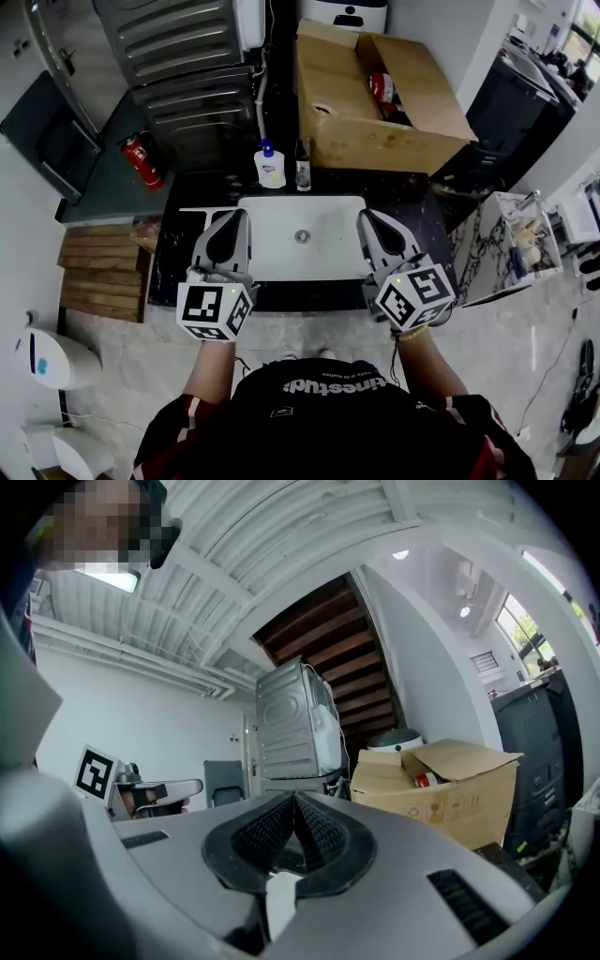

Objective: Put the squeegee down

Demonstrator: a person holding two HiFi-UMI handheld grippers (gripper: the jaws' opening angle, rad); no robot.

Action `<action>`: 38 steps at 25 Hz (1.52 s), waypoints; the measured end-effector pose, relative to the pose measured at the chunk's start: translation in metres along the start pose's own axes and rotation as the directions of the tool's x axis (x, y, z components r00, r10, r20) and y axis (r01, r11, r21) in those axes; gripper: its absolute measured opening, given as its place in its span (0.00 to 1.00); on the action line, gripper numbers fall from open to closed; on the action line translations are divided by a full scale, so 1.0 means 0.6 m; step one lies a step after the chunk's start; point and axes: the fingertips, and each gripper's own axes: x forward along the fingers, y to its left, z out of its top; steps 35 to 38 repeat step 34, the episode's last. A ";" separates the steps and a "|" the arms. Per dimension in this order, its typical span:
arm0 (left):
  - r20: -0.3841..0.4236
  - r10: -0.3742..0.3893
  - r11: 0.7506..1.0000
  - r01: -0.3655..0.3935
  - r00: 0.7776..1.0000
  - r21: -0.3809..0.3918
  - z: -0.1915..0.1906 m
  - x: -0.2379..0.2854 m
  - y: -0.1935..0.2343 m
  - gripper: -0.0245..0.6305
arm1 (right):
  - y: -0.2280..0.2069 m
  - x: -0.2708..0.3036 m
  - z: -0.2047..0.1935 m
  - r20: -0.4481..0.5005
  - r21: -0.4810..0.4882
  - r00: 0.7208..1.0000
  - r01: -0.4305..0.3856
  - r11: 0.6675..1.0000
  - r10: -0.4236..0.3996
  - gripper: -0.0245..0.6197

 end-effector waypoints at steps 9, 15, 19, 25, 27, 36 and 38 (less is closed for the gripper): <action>-0.028 -0.039 0.999 0.039 0.999 0.000 -0.001 0.013 -0.047 0.06 | -0.005 -0.012 -0.001 0.000 -0.038 0.999 0.041 0.998 -0.041 0.10; -0.025 -0.054 0.998 0.054 0.998 -0.025 0.000 0.014 -0.059 0.06 | -0.018 -0.024 -0.002 -0.003 -0.045 0.998 0.062 0.997 -0.063 0.10; -0.030 -0.068 0.997 0.067 0.997 -0.033 0.002 0.017 -0.065 0.06 | -0.022 -0.029 0.000 -0.004 -0.044 0.998 0.062 0.997 -0.063 0.10; -0.044 -0.071 0.997 0.069 0.997 -0.038 -0.005 0.013 -0.063 0.06 | -0.021 -0.033 -0.003 -0.009 -0.041 0.999 0.046 0.998 -0.046 0.10; -0.045 -0.073 0.996 0.071 0.996 -0.044 -0.006 0.015 -0.062 0.06 | -0.021 -0.033 -0.004 -0.008 -0.042 0.999 0.045 0.998 -0.045 0.10; -0.050 -0.084 0.995 0.082 0.995 -0.052 -0.006 0.014 -0.070 0.06 | -0.024 -0.036 -0.008 -0.015 -0.031 0.999 0.032 0.999 -0.033 0.10; -0.050 -0.084 0.995 0.082 0.995 -0.052 -0.006 0.014 -0.070 0.06 | -0.024 -0.036 -0.008 -0.015 -0.031 0.999 0.032 0.999 -0.033 0.10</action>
